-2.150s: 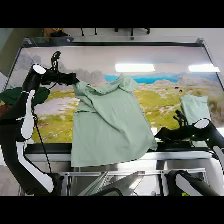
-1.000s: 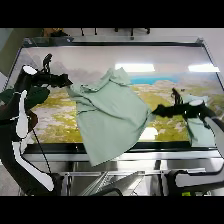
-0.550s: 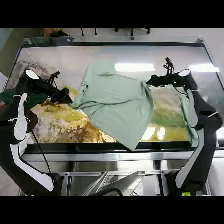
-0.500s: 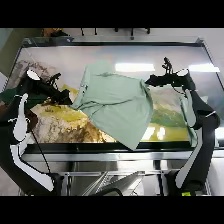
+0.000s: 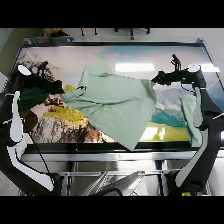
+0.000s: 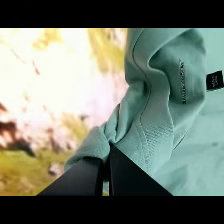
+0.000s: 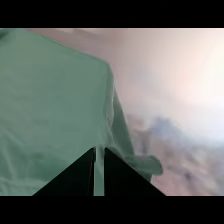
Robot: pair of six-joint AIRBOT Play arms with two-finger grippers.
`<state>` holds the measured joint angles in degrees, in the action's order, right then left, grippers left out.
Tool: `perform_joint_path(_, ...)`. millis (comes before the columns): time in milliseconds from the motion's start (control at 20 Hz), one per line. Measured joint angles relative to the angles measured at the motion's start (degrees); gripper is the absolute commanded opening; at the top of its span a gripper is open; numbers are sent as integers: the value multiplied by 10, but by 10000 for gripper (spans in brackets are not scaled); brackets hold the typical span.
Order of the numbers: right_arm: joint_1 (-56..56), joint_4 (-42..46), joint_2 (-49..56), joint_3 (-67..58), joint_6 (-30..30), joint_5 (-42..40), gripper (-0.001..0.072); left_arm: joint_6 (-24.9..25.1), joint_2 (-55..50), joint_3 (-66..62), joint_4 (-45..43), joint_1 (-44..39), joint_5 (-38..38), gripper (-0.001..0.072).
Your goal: Fold the shirts.
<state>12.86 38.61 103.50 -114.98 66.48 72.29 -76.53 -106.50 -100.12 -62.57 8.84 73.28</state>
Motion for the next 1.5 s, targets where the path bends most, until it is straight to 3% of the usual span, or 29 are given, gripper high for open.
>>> perform_joint_path(50, 7, 2, -18, 21, 2, 14, 88, 0, 0, -6, -1, 1, -16, 65)
perform_joint_path(150, 15, 9, -56, 76, 7, 43, 88, 0, -2, -15, -1, 2, -43, 698)
perform_joint_path(350, 21, 34, -156, 236, 9, 73, 91, 0, -13, -21, -5, 8, -58, 694)
perform_joint_path(500, 23, 70, -265, 400, 11, 76, 293, 4, -16, -22, -7, 30, -49, 694)
perform_joint_path(600, 21, 74, -350, 526, 20, 59, 387, 5, -17, -23, -9, 52, -29, 694)
perform_joint_path(900, -59, 0, -542, 833, 59, -65, 387, 4, -17, -22, -7, 104, 39, 693)
perform_joint_path(1200, -235, -70, -535, 924, 101, -179, 385, -2, -17, -22, -3, 110, 65, 693)
perform_joint_path(1250, -261, -87, -524, 927, 103, -194, 377, -4, -17, -22, -3, 109, 68, 693)
perform_joint_path(1300, -281, -106, -513, 930, 100, -205, 310, -5, -17, -22, -3, 108, 69, 693)
perform_joint_path(1350, -297, -122, -502, 932, 87, -216, 164, -5, -17, -22, -3, 106, 70, 694)
perform_joint_path(1400, -310, -138, -493, 934, 69, -225, 63, -5, -17, -22, -3, 104, 72, 694)
perform_joint_path(1500, -323, -169, -482, 930, 23, -239, 20, -5, -17, -22, -3, 101, 76, 694)
